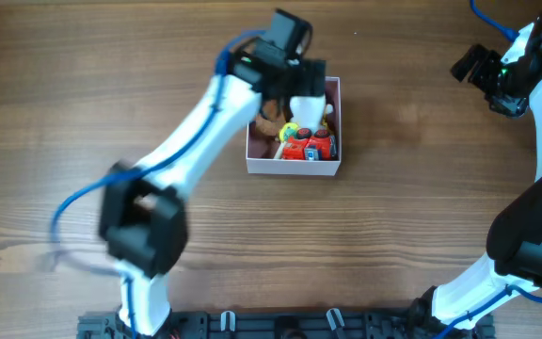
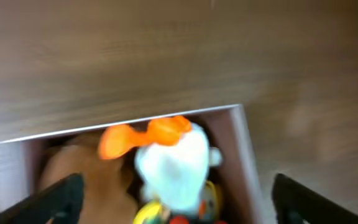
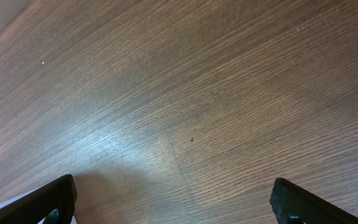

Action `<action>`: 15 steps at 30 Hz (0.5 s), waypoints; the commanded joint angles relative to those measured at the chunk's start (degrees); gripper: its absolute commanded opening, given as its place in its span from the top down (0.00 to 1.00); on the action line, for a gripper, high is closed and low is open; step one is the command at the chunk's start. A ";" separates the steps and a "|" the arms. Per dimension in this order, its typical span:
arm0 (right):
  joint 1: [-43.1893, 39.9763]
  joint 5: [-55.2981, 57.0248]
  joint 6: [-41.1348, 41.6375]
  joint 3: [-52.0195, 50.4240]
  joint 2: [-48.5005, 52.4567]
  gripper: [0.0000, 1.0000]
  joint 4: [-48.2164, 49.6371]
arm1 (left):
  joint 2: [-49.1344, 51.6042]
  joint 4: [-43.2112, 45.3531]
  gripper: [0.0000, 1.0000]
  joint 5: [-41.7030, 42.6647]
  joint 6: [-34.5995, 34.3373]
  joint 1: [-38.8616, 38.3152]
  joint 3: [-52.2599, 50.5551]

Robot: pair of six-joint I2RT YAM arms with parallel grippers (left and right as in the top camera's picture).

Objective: Pack container

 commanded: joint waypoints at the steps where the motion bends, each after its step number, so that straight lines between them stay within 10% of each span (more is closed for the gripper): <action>1: 0.13 -0.55 0.44 -0.17 0.76 0.00 0.13 | -12.33 -4.94 0.00 -0.90 0.02 5.88 0.02; 15: 0.13 -0.55 0.44 -0.17 0.76 0.00 0.13 | -21.27 -25.57 0.00 -15.04 2.86 29.09 0.02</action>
